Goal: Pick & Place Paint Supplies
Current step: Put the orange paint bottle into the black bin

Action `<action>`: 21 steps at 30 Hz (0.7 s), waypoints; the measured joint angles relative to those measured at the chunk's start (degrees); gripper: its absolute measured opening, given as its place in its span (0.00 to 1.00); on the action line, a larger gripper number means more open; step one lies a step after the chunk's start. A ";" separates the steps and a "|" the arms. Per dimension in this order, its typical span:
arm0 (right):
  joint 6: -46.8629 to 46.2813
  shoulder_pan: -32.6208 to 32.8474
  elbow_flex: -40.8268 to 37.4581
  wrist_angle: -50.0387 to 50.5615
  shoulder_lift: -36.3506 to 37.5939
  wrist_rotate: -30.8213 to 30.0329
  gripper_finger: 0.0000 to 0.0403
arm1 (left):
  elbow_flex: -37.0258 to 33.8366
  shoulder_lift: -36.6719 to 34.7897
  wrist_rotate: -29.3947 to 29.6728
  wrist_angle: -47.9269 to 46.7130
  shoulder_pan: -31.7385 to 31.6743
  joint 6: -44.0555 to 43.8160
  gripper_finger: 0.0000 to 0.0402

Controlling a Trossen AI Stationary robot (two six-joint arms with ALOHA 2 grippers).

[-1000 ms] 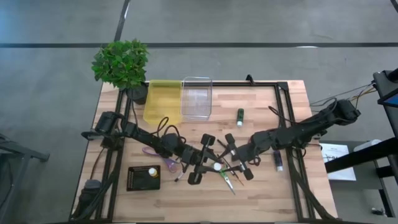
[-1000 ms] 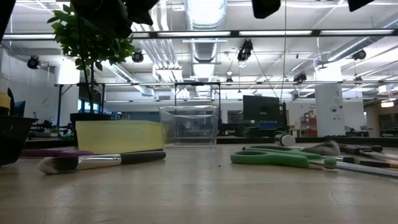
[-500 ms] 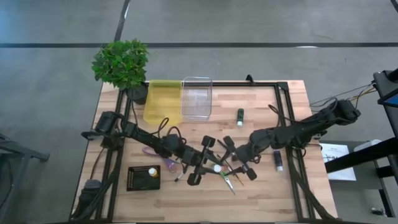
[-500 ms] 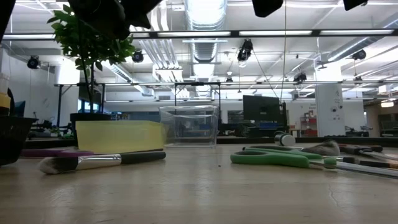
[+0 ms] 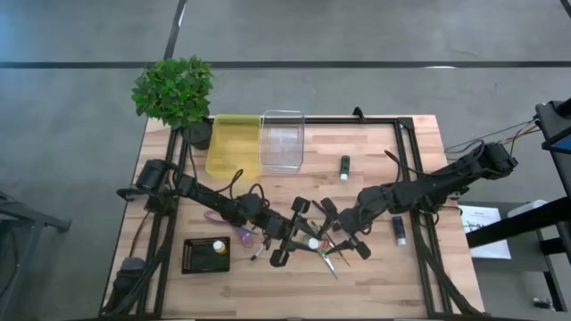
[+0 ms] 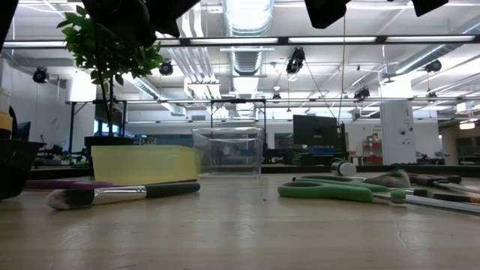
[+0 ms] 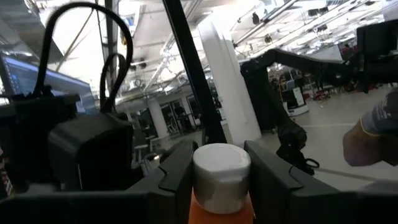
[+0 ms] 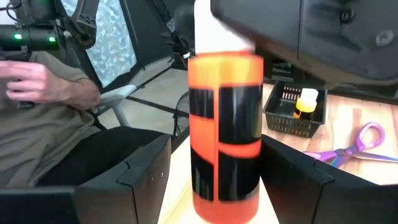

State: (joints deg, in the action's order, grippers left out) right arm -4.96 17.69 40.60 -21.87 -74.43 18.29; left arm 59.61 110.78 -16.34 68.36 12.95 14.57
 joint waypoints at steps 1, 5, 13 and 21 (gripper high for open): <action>-0.28 0.00 0.00 0.00 0.00 0.05 0.57 | 0.00 0.00 0.01 -0.62 -0.02 0.00 0.29; -0.85 0.02 0.00 1.14 0.02 0.22 0.57 | 0.00 0.00 0.04 -2.15 -0.02 0.02 0.29; -2.62 0.04 -0.18 2.22 0.02 1.75 0.57 | 0.00 -0.07 0.17 -5.02 -0.02 0.13 0.29; -3.60 0.04 -0.39 3.31 0.07 2.24 0.57 | 0.00 -0.07 0.19 -6.74 -0.04 0.17 0.29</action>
State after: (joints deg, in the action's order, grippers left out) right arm -8.56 17.74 40.21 -18.56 -74.37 20.53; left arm 59.61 110.72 -16.14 61.63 12.91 14.74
